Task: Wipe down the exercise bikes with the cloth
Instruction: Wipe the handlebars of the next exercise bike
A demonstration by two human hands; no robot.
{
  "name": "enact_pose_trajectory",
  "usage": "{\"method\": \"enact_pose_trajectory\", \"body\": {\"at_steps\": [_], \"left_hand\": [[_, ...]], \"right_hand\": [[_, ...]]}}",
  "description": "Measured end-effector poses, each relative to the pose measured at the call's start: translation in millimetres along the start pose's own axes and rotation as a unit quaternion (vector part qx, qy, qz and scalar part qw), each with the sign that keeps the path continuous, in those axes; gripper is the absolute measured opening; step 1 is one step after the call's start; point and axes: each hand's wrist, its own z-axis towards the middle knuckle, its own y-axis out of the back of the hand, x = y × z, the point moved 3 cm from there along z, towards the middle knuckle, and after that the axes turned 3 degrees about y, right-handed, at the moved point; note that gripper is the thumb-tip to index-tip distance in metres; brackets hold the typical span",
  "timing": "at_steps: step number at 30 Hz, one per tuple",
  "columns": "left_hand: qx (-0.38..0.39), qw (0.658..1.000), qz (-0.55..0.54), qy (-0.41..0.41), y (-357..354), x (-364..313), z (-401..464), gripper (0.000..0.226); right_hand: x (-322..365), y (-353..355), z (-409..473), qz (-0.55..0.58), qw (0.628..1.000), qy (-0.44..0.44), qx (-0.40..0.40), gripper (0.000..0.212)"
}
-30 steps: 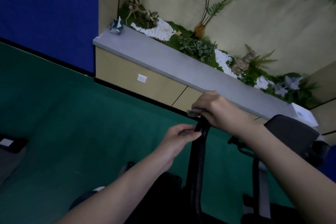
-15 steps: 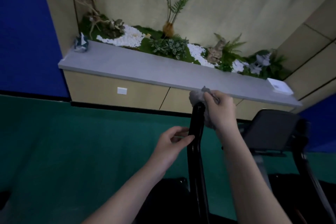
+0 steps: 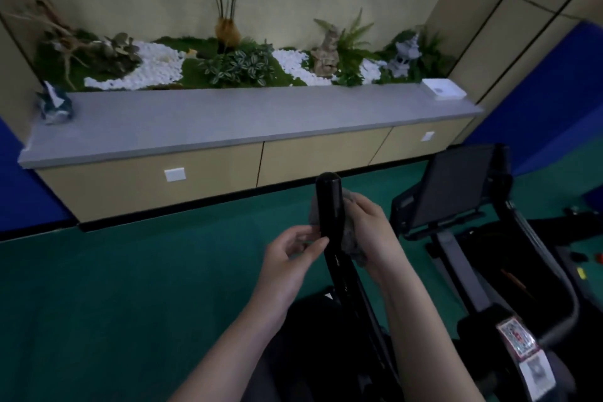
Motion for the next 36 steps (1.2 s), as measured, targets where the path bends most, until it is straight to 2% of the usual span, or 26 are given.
{"method": "enact_pose_trajectory", "body": {"at_steps": [7, 11, 15, 21, 27, 32, 36], "left_hand": [[0.009, 1.0, 0.001, -0.018, 14, -3, 10, 0.012], [0.06, 0.997, 0.029, -0.027, 6, -16, 20, 0.015], [0.103, 0.994, 0.029, -0.035, 1, -20, 25, 0.014], [0.117, 0.992, 0.01, -0.036, 2, -19, 30, 0.014], [0.121, 0.992, 0.003, -0.033, 2, -15, 32, 0.015], [0.122, 0.992, -0.008, -0.036, 1, -13, 31, 0.013], [0.113, 0.993, -0.017, -0.033, 0, -11, 30, 0.012]], "right_hand": [[4, -7, -24, -0.061, 0.987, 0.092, -0.119, 0.015], [6, -5, -51, -0.142, 0.968, 0.142, -0.151, 0.012], [-9, 2, -75, -0.189, 0.958, 0.131, -0.173, 0.015], [-8, -7, -81, -0.186, 0.928, 0.151, -0.284, 0.015], [-14, -4, -103, -0.289, 0.895, 0.212, -0.265, 0.014], [-12, -3, -100, -0.223, 0.911, 0.173, -0.3, 0.008], [-13, -14, -100, -0.281, 0.908, 0.208, -0.23, 0.013]]}}
